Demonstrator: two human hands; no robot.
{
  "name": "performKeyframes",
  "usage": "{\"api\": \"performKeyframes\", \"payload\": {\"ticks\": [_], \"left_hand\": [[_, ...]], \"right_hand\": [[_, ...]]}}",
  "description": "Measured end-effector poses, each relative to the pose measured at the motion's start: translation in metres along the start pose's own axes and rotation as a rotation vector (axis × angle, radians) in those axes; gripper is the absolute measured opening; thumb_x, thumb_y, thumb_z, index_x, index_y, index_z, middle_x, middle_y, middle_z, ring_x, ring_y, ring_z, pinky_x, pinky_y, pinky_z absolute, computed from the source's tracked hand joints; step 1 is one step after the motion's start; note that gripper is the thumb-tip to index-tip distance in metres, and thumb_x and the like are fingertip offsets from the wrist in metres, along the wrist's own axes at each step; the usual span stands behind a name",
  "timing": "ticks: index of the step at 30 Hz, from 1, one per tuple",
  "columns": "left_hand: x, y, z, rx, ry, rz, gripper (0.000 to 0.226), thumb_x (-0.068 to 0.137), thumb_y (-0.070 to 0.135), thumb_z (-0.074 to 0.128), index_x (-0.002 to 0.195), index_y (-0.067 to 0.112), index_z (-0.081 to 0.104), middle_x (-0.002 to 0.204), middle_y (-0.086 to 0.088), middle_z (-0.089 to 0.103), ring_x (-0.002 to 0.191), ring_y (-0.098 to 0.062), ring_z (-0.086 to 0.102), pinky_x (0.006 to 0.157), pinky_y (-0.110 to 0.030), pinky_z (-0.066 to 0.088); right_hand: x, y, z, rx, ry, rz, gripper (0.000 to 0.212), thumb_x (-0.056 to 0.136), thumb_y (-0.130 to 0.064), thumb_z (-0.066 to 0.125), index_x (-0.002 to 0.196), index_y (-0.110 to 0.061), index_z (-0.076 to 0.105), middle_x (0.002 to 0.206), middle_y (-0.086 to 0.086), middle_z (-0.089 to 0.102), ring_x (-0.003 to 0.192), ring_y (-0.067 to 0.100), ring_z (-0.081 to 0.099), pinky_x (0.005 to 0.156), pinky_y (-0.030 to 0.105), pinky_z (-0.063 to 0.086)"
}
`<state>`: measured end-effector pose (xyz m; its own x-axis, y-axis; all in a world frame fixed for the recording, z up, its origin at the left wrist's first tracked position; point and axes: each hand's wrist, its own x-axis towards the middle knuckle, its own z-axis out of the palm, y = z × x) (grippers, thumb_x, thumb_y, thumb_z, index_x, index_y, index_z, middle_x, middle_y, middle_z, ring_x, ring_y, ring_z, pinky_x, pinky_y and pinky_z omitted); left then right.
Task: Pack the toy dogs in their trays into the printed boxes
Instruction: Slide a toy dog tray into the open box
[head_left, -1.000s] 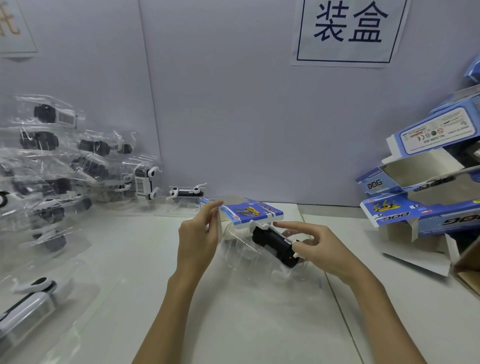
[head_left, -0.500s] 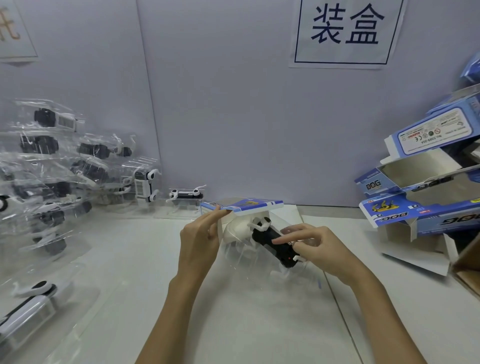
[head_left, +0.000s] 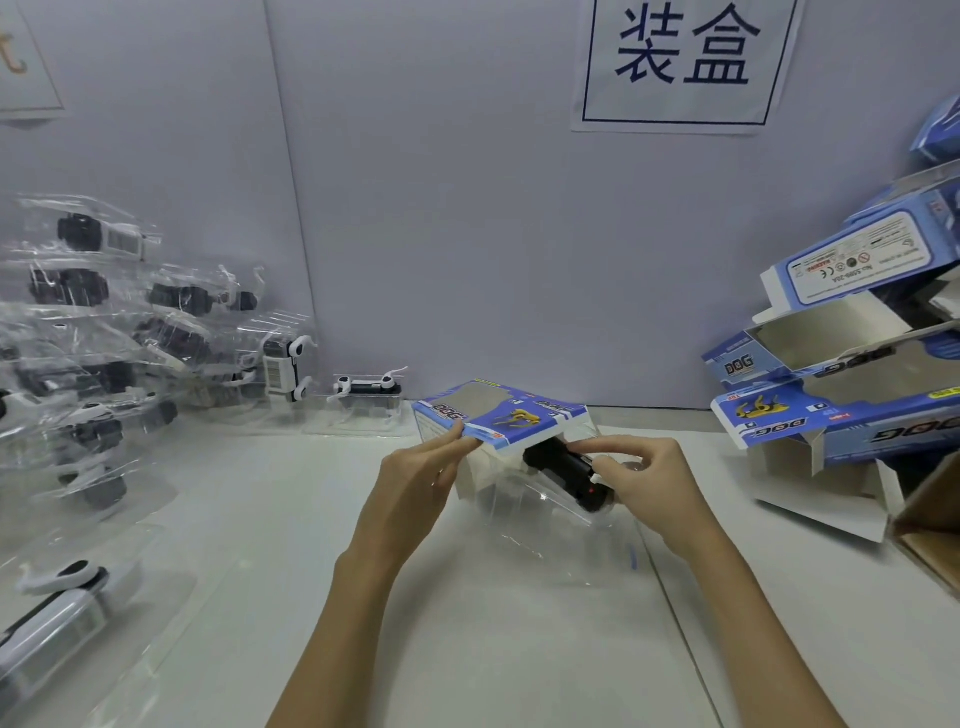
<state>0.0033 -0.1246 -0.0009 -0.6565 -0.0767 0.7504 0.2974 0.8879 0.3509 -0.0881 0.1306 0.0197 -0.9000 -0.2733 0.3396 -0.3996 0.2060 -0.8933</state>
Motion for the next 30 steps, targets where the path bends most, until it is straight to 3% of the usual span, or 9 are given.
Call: {"api": "performKeyframes", "payload": {"ticks": [4,7,10,15,17,19,21,25,30], "left_hand": [[0.0,0.002,-0.003,0.026,-0.004,-0.002,0.034,0.089,-0.009,0.074,0.114,0.012,0.081,0.13,-0.006,0.07,0.07,-0.023,0.075,0.068,-0.02,0.052],[0.0,0.002,-0.002,0.045,0.009,0.001,0.035,0.089,-0.01,0.072,0.114,0.013,0.081,0.13,-0.006,0.071,0.072,-0.025,0.076,0.068,-0.023,0.055],[0.001,0.0,0.002,0.112,-0.017,0.062,0.04,0.081,-0.019,0.075,0.106,0.011,0.081,0.126,-0.01,0.073,0.075,-0.033,0.075,0.063,-0.034,0.061],[-0.002,-0.004,0.013,0.2,-0.14,0.117,0.04,0.078,-0.019,0.078,0.103,0.012,0.081,0.123,-0.014,0.075,0.09,-0.033,0.069,0.071,-0.037,0.061],[-0.004,-0.006,0.015,0.18,-0.148,0.078,0.035,0.083,-0.014,0.077,0.106,0.012,0.08,0.126,-0.015,0.073,0.09,-0.034,0.069,0.071,-0.039,0.06],[-0.005,-0.006,0.016,0.162,-0.14,0.05,0.034,0.084,-0.014,0.076,0.107,0.012,0.08,0.127,-0.014,0.073,0.091,-0.035,0.072,0.071,-0.041,0.061],[-0.005,-0.006,0.017,0.154,-0.138,0.037,0.036,0.083,-0.015,0.075,0.106,0.012,0.08,0.127,-0.014,0.073,0.09,-0.036,0.072,0.071,-0.042,0.061],[-0.006,-0.01,0.017,0.139,-0.127,0.021,0.035,0.081,-0.012,0.08,0.105,0.012,0.08,0.125,-0.013,0.074,0.088,-0.035,0.073,0.069,-0.038,0.059],[-0.007,-0.011,0.017,0.139,-0.105,-0.015,0.041,0.081,-0.017,0.074,0.106,0.015,0.081,0.128,-0.011,0.072,0.077,-0.031,0.068,0.07,-0.024,0.044]], "right_hand": [[0.002,0.002,-0.004,0.057,0.022,0.033,0.037,0.09,-0.001,0.062,0.092,-0.029,0.086,0.101,-0.008,0.081,0.086,0.031,0.075,0.087,0.052,0.063],[0.003,0.004,-0.001,0.038,0.062,0.016,0.035,0.09,-0.004,0.065,0.089,-0.032,0.086,0.099,-0.011,0.08,0.078,0.041,0.071,0.079,0.05,0.064],[0.001,0.006,0.01,-0.032,0.045,0.005,0.033,0.084,-0.016,0.068,0.09,-0.046,0.082,0.101,-0.016,0.078,0.062,0.012,0.068,0.062,0.025,0.055],[0.0,0.013,0.017,-0.315,-0.122,0.096,0.03,0.093,-0.028,0.064,0.087,-0.056,0.071,0.123,-0.012,0.068,0.107,0.006,0.065,0.083,0.024,0.052],[-0.002,0.006,0.017,-0.33,-0.125,0.095,0.015,0.096,-0.054,0.063,0.083,-0.058,0.069,0.132,-0.013,0.06,0.124,0.01,0.057,0.098,0.032,0.049],[-0.005,-0.001,0.017,-0.434,-0.242,0.09,0.039,0.077,-0.09,0.05,0.095,-0.062,0.071,0.14,-0.016,0.053,0.134,0.011,0.046,0.11,0.042,0.043],[-0.01,-0.002,0.02,-0.676,-0.381,0.032,0.075,0.061,-0.101,0.044,0.122,-0.06,0.061,0.147,-0.017,0.042,0.139,0.014,0.035,0.112,0.045,0.037],[-0.014,-0.002,0.036,-0.904,-0.388,-0.015,0.062,0.079,-0.082,0.057,0.13,-0.048,0.053,0.149,-0.006,0.032,0.136,0.025,0.028,0.103,0.045,0.034],[-0.011,-0.002,0.04,-0.775,-0.272,0.019,0.042,0.089,-0.065,0.06,0.127,-0.049,0.061,0.144,-0.002,0.039,0.132,0.026,0.031,0.092,0.041,0.031]]}}
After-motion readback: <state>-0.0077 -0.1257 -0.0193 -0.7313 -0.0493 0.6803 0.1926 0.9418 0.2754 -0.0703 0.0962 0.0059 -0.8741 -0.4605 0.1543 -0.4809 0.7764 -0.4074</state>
